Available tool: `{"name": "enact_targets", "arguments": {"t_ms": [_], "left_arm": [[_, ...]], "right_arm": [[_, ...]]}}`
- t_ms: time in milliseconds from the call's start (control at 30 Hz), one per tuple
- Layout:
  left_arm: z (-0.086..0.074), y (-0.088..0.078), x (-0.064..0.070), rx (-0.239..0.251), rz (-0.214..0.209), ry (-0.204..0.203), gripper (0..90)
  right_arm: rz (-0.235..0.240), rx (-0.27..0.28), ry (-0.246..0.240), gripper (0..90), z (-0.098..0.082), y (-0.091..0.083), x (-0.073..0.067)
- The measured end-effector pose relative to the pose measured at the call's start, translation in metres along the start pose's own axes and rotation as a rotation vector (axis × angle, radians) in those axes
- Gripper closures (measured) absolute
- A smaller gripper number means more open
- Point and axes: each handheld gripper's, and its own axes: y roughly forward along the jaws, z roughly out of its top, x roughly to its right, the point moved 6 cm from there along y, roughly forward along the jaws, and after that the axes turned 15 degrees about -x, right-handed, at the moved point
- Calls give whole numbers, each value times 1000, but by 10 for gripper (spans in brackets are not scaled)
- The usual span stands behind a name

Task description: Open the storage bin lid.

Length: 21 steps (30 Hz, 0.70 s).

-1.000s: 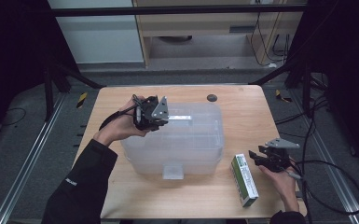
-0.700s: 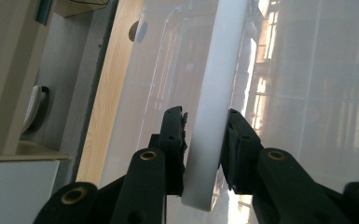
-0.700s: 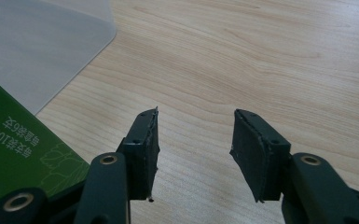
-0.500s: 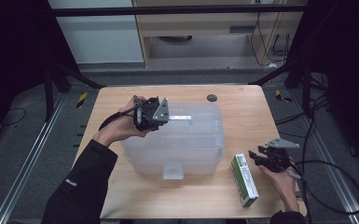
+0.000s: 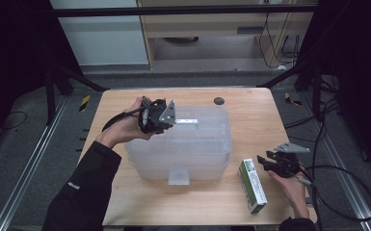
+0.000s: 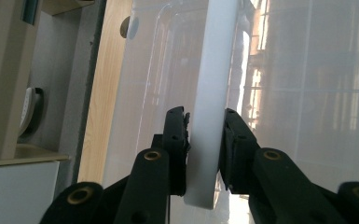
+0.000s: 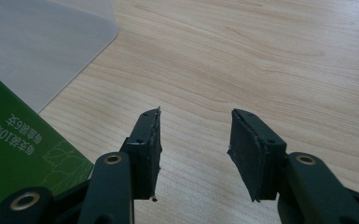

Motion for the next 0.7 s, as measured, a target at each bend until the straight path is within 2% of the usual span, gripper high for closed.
{"name": "enact_targets", "arguments": {"t_ms": [100,200,333,500,700], "left_arm": [[0,0,0,-8,0,10,742],[3,-2,1,-64,17,33,745],[5,-2,2,-85,37,40,745],[5,-3,2,-95,47,33,743],[6,-2,3,-85,65,56,746]], "right_arm": [[2,-1,-1,541,0,0,0],[3,0,1,542,0,0,0],[2,1,0,543,0,-1,0],[5,0,-1,544,0,0,0],[5,-1,-1,547,0,0,0]]}}
